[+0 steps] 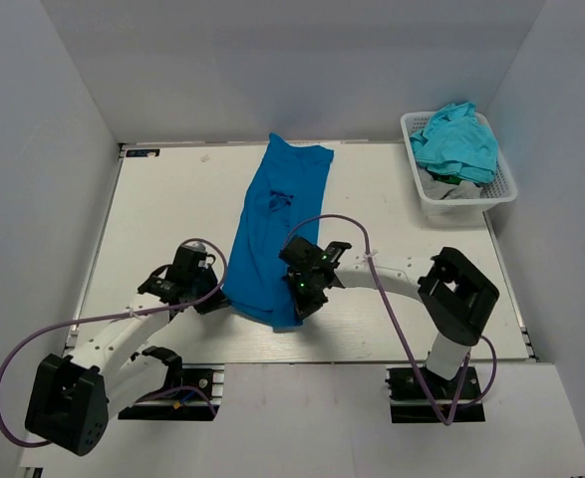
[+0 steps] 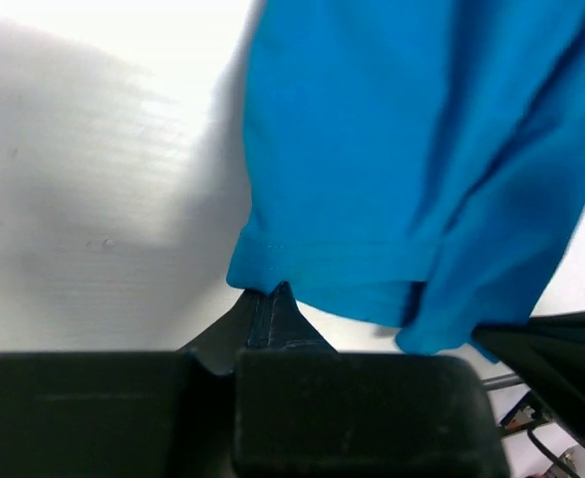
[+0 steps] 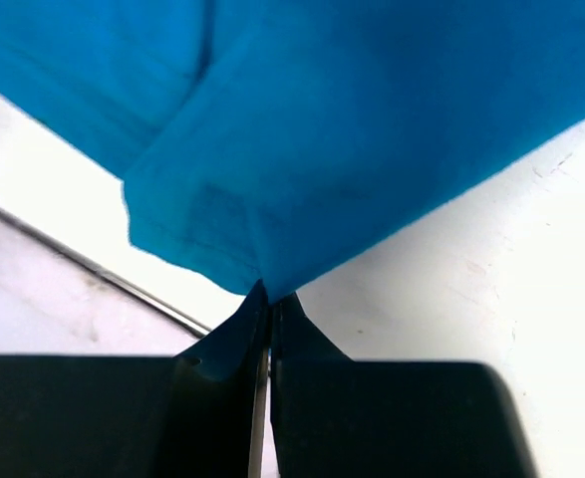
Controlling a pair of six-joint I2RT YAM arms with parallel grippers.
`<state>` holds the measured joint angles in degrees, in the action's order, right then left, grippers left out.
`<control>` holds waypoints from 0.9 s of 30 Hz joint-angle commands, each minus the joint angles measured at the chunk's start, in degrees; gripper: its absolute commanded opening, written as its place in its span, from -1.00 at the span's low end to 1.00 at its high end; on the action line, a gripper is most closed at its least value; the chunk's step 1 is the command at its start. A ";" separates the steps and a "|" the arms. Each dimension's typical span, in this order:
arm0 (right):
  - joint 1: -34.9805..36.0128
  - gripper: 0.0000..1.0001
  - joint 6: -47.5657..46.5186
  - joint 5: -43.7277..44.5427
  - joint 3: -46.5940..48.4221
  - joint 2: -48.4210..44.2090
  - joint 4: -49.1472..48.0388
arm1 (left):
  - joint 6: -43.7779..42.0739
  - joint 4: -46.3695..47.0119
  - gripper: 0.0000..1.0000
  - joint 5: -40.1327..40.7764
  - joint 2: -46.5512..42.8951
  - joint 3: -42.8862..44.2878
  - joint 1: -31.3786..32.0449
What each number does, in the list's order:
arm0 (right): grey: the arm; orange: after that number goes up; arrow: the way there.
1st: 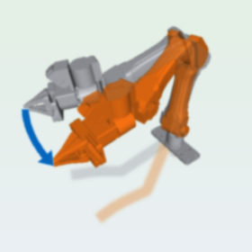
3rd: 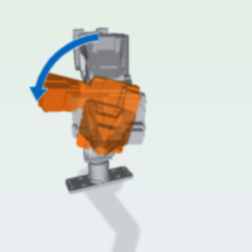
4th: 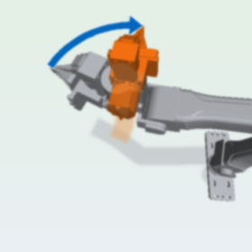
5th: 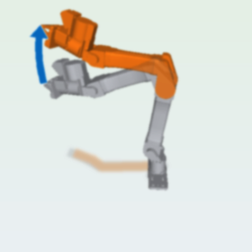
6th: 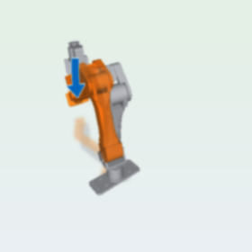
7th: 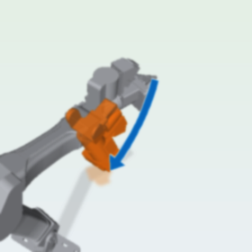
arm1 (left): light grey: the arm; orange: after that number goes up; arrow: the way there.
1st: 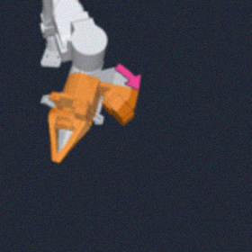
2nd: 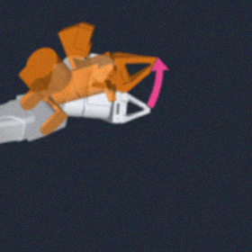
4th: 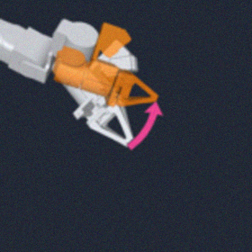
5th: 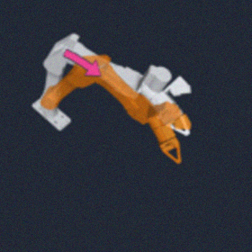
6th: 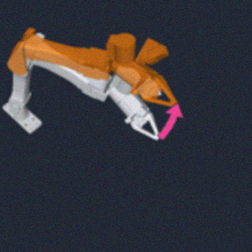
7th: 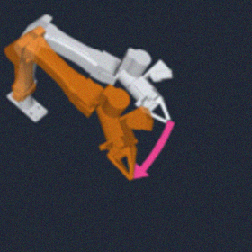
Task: Fold and stack the t-shirts
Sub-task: Grab the bottom of the folded rectangular tshirt with both arms, then fold the folded rectangular tshirt in 1/3 of the way
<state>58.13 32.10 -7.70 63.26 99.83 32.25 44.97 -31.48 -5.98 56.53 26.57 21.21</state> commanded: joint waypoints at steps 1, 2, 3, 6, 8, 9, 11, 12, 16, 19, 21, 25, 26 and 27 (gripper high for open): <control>-0.03 -1.00 -0.20 0.14 3.44 -3.85 -0.79 | -2.17 0.20 -1.00 -0.69 0.58 4.01 0.06; -0.12 -1.00 0.50 0.84 3.79 -4.20 -0.87 | -2.78 0.20 -1.00 -1.31 1.20 4.89 0.06; -0.21 -1.00 0.60 1.11 4.06 -4.73 -0.87 | -2.78 1.33 -1.00 -2.62 1.73 5.42 0.06; -0.73 -1.00 1.83 2.52 5.11 -5.35 -1.31 | -2.78 3.26 -1.00 -3.16 3.23 7.97 0.06; -2.05 -1.00 2.79 4.79 7.30 -5.17 -0.52 | -2.78 3.27 -1.00 -2.47 4.02 11.13 0.06; -2.92 -1.00 2.97 5.41 9.92 -4.48 0.52 | -2.78 4.06 -1.00 -1.42 5.24 13.66 0.06; -4.42 -1.00 2.80 6.03 11.51 -3.24 1.41 | -2.78 5.20 -1.00 -0.70 6.83 15.96 0.06; -5.04 -1.00 2.36 6.12 13.44 -2.37 1.93 | -2.78 6.68 -1.00 -0.09 7.88 17.02 0.06; -8.99 -1.00 1.04 7.44 19.25 0.79 3.87 | -4.18 8.89 -1.00 -0.61 16.30 24.21 -0.56; -11.97 -1.00 -1.42 7.44 23.74 2.99 5.10 | -4.97 10.65 -1.00 -0.09 20.62 29.57 -0.56; -14.35 -1.00 -3.26 7.44 27.78 5.88 6.50 | -6.73 10.65 -1.00 0.52 25.28 34.74 -0.56; -17.61 -1.00 -5.64 6.22 34.36 9.66 8.00 | -8.14 10.65 -1.00 2.11 32.14 42.85 -1.09; -19.26 -1.00 -6.08 5.86 35.51 10.29 8.09 | -8.67 10.65 -1.00 3.07 33.28 44.35 -1.09; -19.72 -1.00 -6.86 5.51 38.57 10.99 8.61 | -8.67 10.65 -1.00 3.60 34.51 47.14 -1.09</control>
<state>40.45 28.40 -1.67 95.72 109.47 38.61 38.41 -22.33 -5.02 90.04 67.75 20.67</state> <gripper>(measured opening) 0.012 0.009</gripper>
